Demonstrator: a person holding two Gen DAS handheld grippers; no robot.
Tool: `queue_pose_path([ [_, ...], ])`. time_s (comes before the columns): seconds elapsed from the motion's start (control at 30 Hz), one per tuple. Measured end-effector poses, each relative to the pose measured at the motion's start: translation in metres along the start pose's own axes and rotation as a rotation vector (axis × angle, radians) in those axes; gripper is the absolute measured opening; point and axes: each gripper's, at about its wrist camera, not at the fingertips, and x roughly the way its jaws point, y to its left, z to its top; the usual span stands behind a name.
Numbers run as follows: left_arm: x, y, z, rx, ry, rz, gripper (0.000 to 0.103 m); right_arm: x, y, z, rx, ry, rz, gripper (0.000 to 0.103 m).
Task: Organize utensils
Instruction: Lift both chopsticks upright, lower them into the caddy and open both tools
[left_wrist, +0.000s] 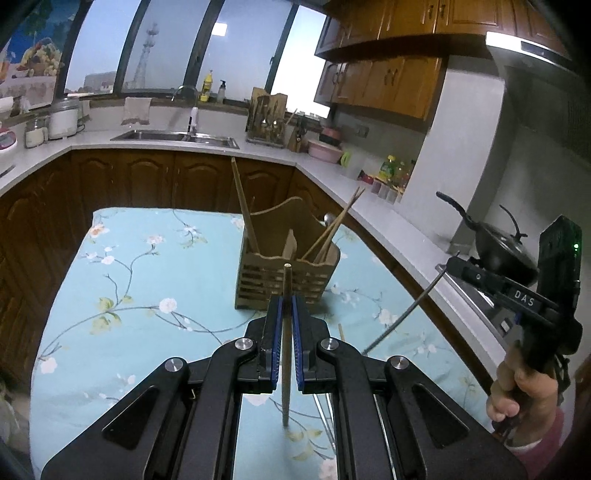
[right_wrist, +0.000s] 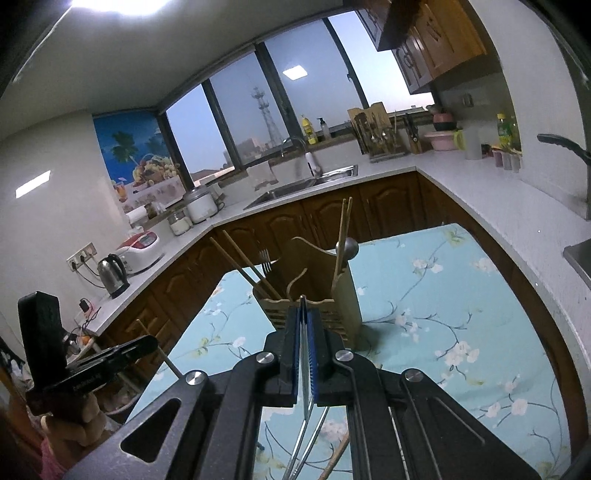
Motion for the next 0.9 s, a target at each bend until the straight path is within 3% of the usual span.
queue_pose_path([
  [0.53, -0.007, 0.004, 0.026, -0.016, -0.087, 0.003, 0.005, 0.001, 0.004, 0.012, -0.014, -0.012, -0.001, 0.004],
  [0.9, -0.002, -0.007, 0.103, 0.026, -0.246, 0.003, 0.005, 0.016, 0.01, 0.076, -0.063, -0.099, -0.002, 0.004],
])
